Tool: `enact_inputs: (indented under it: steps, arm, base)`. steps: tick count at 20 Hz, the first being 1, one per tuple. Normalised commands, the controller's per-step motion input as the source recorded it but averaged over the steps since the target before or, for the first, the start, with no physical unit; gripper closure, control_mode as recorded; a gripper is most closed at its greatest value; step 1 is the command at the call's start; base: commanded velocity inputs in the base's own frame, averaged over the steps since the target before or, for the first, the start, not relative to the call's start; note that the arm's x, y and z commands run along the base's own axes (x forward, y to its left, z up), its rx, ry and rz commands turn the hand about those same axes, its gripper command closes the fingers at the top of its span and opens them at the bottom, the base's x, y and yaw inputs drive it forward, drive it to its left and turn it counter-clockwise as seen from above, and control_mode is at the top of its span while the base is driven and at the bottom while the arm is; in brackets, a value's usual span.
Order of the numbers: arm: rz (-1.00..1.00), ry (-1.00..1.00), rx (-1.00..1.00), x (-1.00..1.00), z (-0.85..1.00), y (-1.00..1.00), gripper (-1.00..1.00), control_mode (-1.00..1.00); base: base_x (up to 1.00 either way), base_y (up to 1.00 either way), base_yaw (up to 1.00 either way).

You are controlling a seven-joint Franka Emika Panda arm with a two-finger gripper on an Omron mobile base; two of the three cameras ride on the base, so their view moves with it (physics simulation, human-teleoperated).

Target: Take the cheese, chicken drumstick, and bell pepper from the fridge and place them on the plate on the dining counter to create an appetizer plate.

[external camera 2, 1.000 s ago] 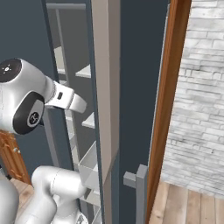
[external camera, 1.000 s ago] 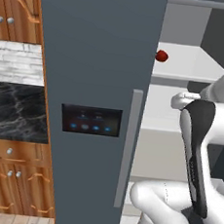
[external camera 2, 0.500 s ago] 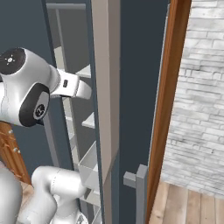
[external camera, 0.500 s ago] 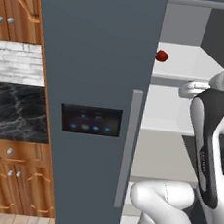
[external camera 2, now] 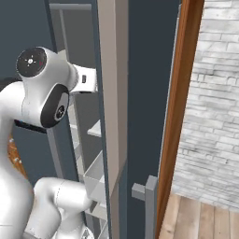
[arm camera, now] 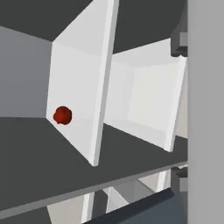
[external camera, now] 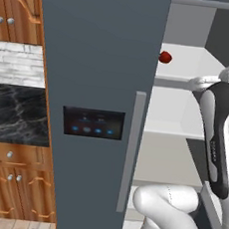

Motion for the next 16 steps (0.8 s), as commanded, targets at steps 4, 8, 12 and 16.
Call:
enact_inputs:
  steps: [4,8,12,16]
  arm:
    - [0.01,-0.01,-0.01,0.36,0.10,-0.06,-1.00,-1.00]
    - [0.07,-0.06,0.00,0.29,0.00,-0.07,-1.00,-1.00]
    - [0.10,-0.08,0.00,0.37,-0.03,0.00,-1.00,-1.00]
    - [0.12,0.00,0.00,0.48,0.00,0.00,-1.00,-1.00]
  base:
    - [0.00,0.00,0.00]
    - [0.00,0.00,0.00]
    - [0.00,0.00,0.00]
    - [0.00,0.00,0.00]
